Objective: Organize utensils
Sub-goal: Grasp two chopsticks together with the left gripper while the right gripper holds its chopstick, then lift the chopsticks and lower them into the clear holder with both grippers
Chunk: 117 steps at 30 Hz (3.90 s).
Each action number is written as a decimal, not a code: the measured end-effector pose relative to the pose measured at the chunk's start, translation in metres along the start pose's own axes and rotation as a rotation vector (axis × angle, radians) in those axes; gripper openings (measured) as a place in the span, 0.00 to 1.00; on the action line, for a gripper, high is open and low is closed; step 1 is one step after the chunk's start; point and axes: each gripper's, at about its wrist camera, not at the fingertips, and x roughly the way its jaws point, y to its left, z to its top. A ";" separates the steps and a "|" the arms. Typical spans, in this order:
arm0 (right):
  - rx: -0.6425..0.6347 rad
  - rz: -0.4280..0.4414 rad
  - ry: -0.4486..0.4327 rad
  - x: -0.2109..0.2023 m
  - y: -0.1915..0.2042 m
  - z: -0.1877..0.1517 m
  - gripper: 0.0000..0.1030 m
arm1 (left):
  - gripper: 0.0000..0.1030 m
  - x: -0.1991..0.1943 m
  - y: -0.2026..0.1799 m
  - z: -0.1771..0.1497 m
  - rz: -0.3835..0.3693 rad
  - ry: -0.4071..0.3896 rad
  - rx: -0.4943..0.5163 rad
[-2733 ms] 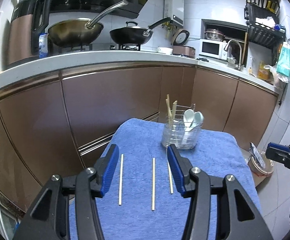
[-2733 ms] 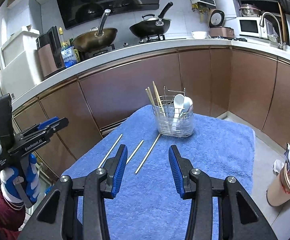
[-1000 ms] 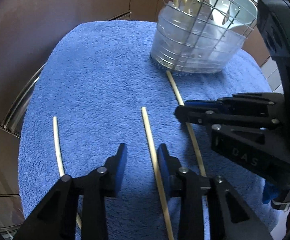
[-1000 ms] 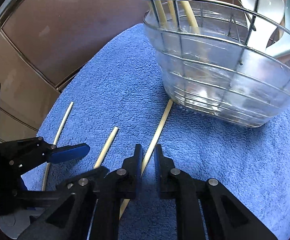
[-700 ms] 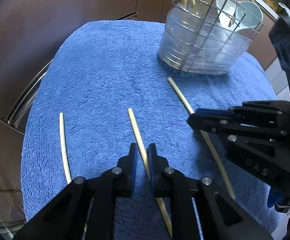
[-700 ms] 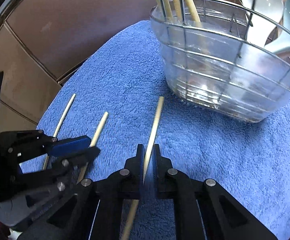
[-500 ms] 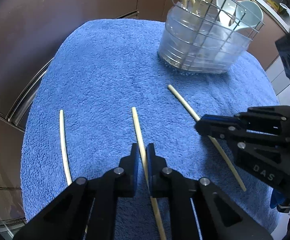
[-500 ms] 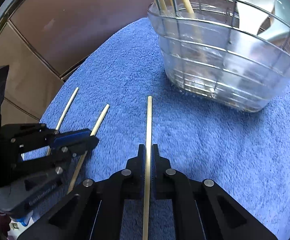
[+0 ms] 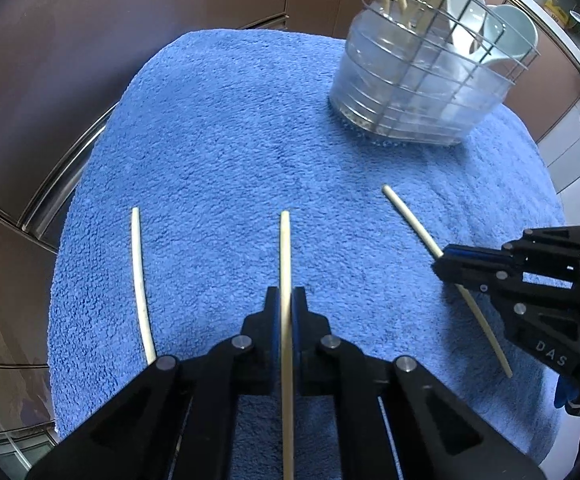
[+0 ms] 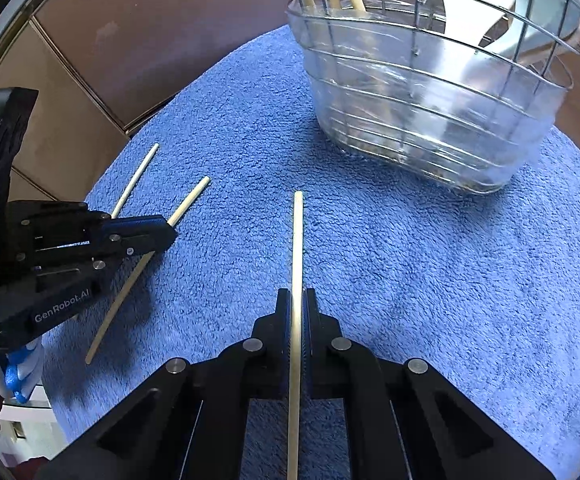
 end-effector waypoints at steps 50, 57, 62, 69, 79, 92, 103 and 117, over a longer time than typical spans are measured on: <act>0.029 0.105 -0.016 -0.016 -0.014 0.009 0.05 | 0.05 -0.006 0.053 0.002 0.040 -0.046 -0.146; 0.040 0.115 -0.026 -0.019 -0.017 0.009 0.05 | 0.05 -0.008 0.058 0.003 0.057 -0.049 -0.156; 0.051 0.130 -0.027 -0.018 -0.021 0.009 0.05 | 0.05 -0.009 0.059 0.004 0.084 -0.055 -0.140; 0.051 0.139 -0.022 -0.012 -0.022 0.005 0.06 | 0.08 -0.018 0.068 0.004 0.072 -0.068 -0.148; 0.041 0.136 -0.018 -0.012 -0.016 0.005 0.08 | 0.31 -0.012 0.078 -0.001 0.074 -0.043 -0.163; -0.033 0.060 0.030 -0.003 0.003 0.027 0.08 | 0.10 0.006 0.051 0.006 0.143 0.028 -0.040; -0.130 0.002 0.107 0.009 0.026 0.050 0.05 | 0.09 0.012 0.043 0.011 0.158 0.033 -0.026; -0.057 0.127 -0.155 -0.063 0.006 -0.006 0.05 | 0.09 -0.059 0.033 -0.015 -0.016 -0.179 -0.104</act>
